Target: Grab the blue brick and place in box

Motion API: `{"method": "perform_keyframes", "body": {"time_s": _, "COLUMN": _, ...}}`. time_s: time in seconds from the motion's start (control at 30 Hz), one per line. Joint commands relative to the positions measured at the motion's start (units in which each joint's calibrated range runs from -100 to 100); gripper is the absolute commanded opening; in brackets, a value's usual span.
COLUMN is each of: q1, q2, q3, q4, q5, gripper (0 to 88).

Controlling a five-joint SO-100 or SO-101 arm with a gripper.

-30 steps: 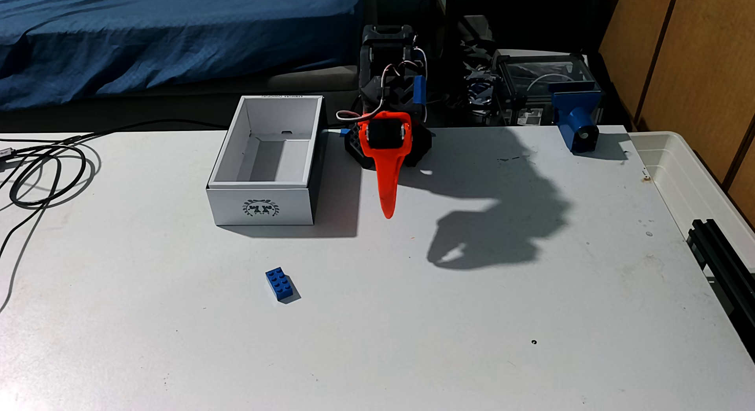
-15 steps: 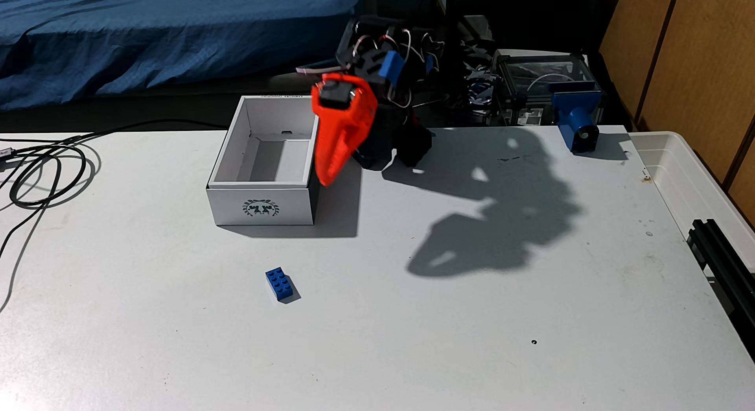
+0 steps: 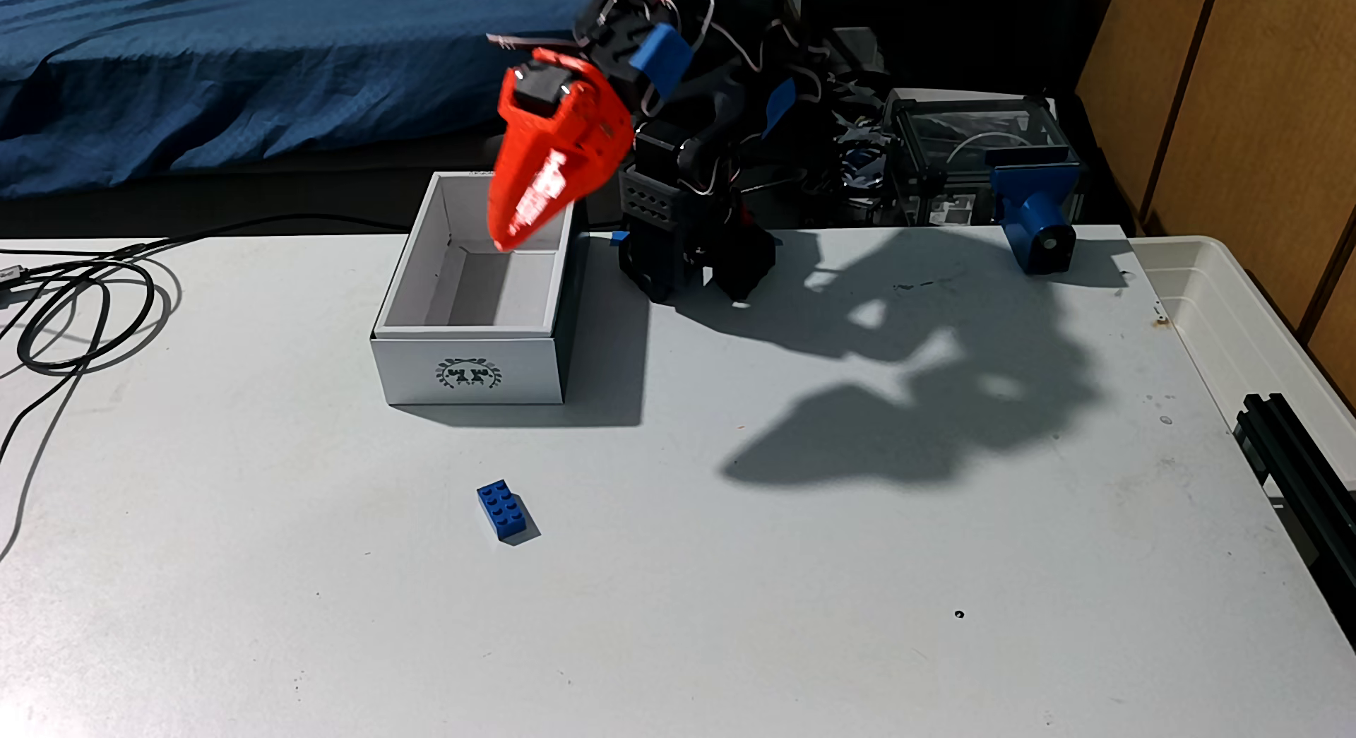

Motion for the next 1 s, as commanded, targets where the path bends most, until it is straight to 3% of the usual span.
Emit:
{"method": "perform_keyframes", "body": {"time_s": 0.0, "q1": 2.1, "q2": 10.1, "q3": -9.1, "q4": 0.2, "q5": 0.0, "gripper": 1.0}}
{"method": "perform_keyframes", "body": {"time_s": 0.53, "q1": 5.8, "q2": 52.9, "q3": -29.6, "q4": 3.8, "q5": -2.8, "gripper": 1.2}}
{"method": "perform_keyframes", "body": {"time_s": 0.97, "q1": 1.9, "q2": 70.4, "q3": -41.5, "q4": 10.3, "q5": -9.2, "gripper": 1.0}}
